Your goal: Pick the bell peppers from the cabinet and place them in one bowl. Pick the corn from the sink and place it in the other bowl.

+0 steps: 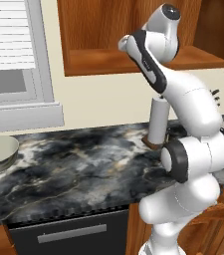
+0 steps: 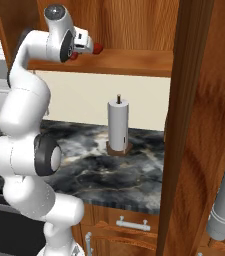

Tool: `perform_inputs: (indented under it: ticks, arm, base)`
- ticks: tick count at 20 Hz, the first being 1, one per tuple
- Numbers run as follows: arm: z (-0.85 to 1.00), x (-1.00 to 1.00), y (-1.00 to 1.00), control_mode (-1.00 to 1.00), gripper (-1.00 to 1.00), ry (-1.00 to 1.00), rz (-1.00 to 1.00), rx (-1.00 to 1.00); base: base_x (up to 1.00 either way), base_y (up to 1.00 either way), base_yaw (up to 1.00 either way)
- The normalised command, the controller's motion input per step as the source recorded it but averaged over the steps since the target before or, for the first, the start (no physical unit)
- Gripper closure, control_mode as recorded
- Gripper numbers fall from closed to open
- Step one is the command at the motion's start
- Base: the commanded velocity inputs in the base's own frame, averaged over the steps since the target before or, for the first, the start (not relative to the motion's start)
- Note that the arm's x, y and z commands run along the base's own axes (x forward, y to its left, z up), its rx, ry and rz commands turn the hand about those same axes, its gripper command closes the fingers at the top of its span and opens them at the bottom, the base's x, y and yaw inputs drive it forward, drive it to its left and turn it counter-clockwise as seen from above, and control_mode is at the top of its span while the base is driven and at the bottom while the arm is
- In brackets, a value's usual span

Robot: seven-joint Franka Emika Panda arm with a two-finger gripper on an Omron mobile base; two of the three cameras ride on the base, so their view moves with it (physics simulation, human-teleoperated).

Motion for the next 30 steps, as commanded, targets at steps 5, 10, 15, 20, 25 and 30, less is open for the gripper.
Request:
perform_inputs:
  ticks: [5, 10, 15, 20, 25, 30]
  arm:
    - [0.07, -0.65, 0.0, -1.0, 1.0, -0.07, 0.01, 0.0]
    - [0.12, -0.8, 0.0, -1.0, 1.0, -0.04, 0.06, 0.0]
    - [0.14, -0.76, 0.0, -1.0, 1.0, 0.01, 0.05, 0.0]
    - [0.14, -0.69, 0.0, -1.0, 1.0, 0.09, 0.02, 0.0]
    - [0.05, -0.46, 0.0, -1.0, 1.0, 0.2, 0.0, -0.01]
    - [-0.3, -0.58, 0.0, -1.0, 1.0, 0.06, 0.0, -0.09]
  base:
    - [0.0, 0.0, 0.0]
    - [0.0, 0.0, 0.0]
    - [0.0, 0.0, 0.0]
    - [0.0, 0.0, 0.0]
    - [0.0, 0.0, 0.0]
    - [0.0, 0.0, 0.0]
